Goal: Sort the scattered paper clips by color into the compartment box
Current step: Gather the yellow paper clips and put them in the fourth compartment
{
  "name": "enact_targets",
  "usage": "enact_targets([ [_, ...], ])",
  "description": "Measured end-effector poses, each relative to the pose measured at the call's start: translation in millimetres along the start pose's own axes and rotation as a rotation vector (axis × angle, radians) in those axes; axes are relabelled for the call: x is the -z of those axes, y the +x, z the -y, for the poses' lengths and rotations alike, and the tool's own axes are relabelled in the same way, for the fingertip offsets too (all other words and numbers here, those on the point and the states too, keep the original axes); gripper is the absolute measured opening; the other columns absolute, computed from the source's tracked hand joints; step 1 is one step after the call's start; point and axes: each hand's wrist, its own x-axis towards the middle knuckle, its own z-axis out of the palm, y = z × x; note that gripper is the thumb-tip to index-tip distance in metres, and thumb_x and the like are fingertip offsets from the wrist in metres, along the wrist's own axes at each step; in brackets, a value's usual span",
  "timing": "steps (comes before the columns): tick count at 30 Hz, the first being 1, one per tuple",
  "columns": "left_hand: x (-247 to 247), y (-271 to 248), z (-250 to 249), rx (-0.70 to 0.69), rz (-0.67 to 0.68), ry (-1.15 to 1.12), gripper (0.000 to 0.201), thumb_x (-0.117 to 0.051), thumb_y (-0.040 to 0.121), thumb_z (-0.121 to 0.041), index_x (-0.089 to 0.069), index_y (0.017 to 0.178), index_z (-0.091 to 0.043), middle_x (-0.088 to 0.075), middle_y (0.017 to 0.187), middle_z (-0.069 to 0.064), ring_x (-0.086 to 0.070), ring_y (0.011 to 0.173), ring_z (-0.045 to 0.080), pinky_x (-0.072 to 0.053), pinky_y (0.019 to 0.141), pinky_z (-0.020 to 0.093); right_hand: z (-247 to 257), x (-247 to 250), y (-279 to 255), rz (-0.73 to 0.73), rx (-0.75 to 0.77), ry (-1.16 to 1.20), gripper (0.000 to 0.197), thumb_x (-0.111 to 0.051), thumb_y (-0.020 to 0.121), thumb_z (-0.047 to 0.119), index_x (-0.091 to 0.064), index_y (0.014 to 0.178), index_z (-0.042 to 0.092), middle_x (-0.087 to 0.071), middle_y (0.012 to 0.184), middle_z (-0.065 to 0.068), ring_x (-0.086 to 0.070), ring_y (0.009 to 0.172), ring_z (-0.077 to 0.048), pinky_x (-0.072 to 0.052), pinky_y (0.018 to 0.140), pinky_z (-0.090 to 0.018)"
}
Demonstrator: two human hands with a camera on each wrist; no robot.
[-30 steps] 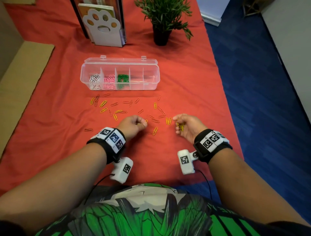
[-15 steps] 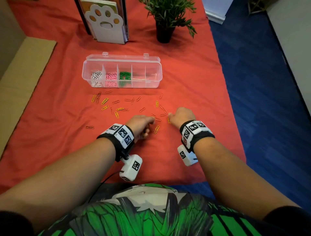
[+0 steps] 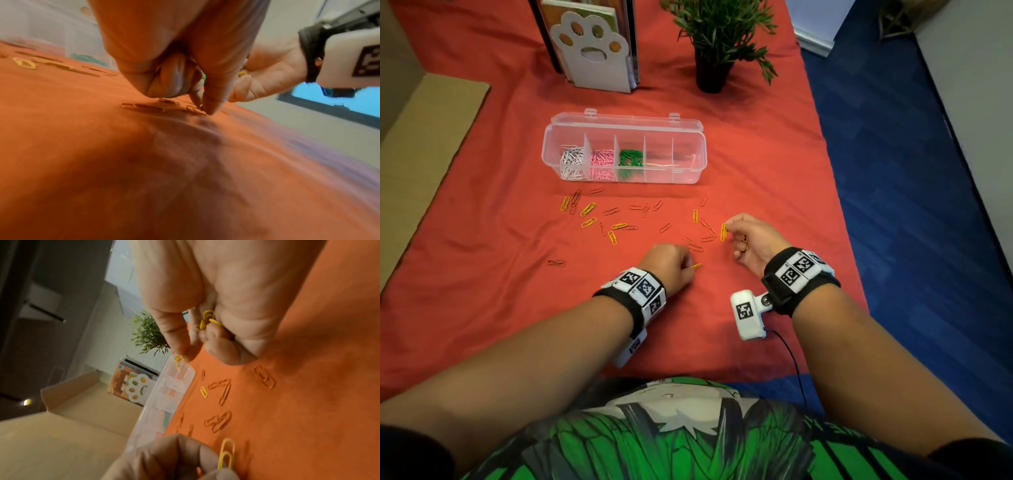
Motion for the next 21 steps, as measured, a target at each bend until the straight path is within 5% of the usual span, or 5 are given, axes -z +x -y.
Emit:
enact_targets([
  [3,6.0,1.5,-1.4,0.138,0.045,-0.307,0.014,-0.056,0.079,-0.017,-0.052,0.066,-0.018,-0.059,0.067,0.008,-0.053,0.064,0.024,-0.044,0.062,0.029,-0.3,-0.2,-3.3,0.063,-0.051,0.197,0.022,-0.04,0.083,0.005,-0.048,0.068,0.019,-0.04,0.06,0.0,-0.031,0.042,-0.008,-0.03,0.046,-0.02],
  [6,20.4,-2.7,-1.5,0.348,0.198,-0.932,0.014,-0.038,0.075,-0.011,-0.042,0.063,-0.018,-0.039,0.057,0.003,-0.033,0.043,0.015,-0.027,0.042,0.017,2.1,-4.3,-6.6,0.153,-0.082,0.36,0.009,-0.041,0.069,0.01,-0.048,0.066,0.015,-0.053,0.059,-0.006,-0.038,0.044,-0.013,-0.036,0.049,-0.02],
  [9,40.0,-12.1,5.1,0.356,0.339,-1.387,0.01,-0.033,0.056,-0.012,-0.042,0.059,-0.011,-0.042,0.053,0.005,-0.032,0.039,0.013,-0.025,0.043,0.013,7.0,-13.0,-6.5,0.205,-0.15,0.399,0.015,-0.043,0.078,0.019,-0.051,0.065,0.014,-0.054,0.056,-0.003,-0.044,0.045,-0.013,-0.039,0.047,-0.017],
  [15,54.3,-17.3,33.1,0.514,0.219,-1.505,0.026,-0.041,0.079,-0.025,-0.05,0.057,-0.017,-0.044,0.046,-0.004,-0.047,0.04,0.012,-0.037,0.04,0.014,16.4,-39.7,4.8,0.153,-0.175,0.162,0.021,-0.043,0.092,0.009,-0.061,0.082,0.011,-0.041,0.051,0.003,-0.041,0.039,-0.006,-0.039,0.04,-0.013],
  [21,70.4,-22.7,60.2,0.594,0.067,-1.618,0.036,-0.035,0.093,-0.025,-0.061,0.078,-0.006,-0.066,0.055,0.005,-0.068,0.053,0.019,-0.058,0.052,0.027,24.8,-61.5,12.5,0.17,-0.246,0.363,0.029,-0.038,0.098,0.012,-0.058,0.086,-0.005,-0.049,0.07,-0.011,-0.058,0.074,-0.026,-0.06,0.056,-0.032],
])
